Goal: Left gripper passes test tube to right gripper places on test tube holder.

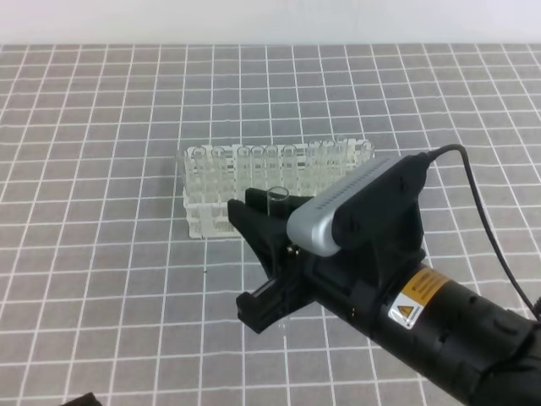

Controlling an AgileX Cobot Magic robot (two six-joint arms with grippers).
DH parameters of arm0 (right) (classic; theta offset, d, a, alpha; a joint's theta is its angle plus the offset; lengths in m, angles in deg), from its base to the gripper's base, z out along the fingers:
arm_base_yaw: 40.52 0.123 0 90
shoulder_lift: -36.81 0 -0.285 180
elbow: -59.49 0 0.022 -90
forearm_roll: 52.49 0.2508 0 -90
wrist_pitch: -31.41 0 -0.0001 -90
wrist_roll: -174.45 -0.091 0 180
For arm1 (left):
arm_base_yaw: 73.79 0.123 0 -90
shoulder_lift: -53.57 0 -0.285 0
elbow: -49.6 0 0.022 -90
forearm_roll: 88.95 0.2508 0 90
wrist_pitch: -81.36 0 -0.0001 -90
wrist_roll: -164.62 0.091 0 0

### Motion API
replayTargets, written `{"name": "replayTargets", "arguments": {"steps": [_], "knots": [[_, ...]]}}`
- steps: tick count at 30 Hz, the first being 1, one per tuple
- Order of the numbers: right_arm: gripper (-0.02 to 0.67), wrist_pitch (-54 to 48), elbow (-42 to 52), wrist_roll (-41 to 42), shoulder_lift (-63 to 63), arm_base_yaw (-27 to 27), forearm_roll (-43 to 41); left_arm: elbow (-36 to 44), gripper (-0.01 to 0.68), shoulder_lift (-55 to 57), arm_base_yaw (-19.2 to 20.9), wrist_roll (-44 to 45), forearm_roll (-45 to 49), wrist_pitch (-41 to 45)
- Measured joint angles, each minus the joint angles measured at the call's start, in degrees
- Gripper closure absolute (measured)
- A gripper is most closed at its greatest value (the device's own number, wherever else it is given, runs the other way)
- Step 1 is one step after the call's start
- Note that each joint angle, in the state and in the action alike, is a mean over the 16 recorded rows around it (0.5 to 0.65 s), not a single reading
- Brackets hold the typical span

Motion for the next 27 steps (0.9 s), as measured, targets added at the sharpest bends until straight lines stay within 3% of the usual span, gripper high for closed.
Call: {"name": "replayTargets", "arguments": {"steps": [15, 27], "knots": [[0.64, 1.1, 0.0, 2.3, 0.0, 0.0, 0.4, 2.8, 0.673, 0.2, 0.0, -5.4, 0.3, 0.3], [0.64, 4.1, 0.0, 12.1, 0.1, -0.1, 7.5, 2.7, 0.673, 0.1, 0.0, -5.5, 0.4, 0.6]]}}
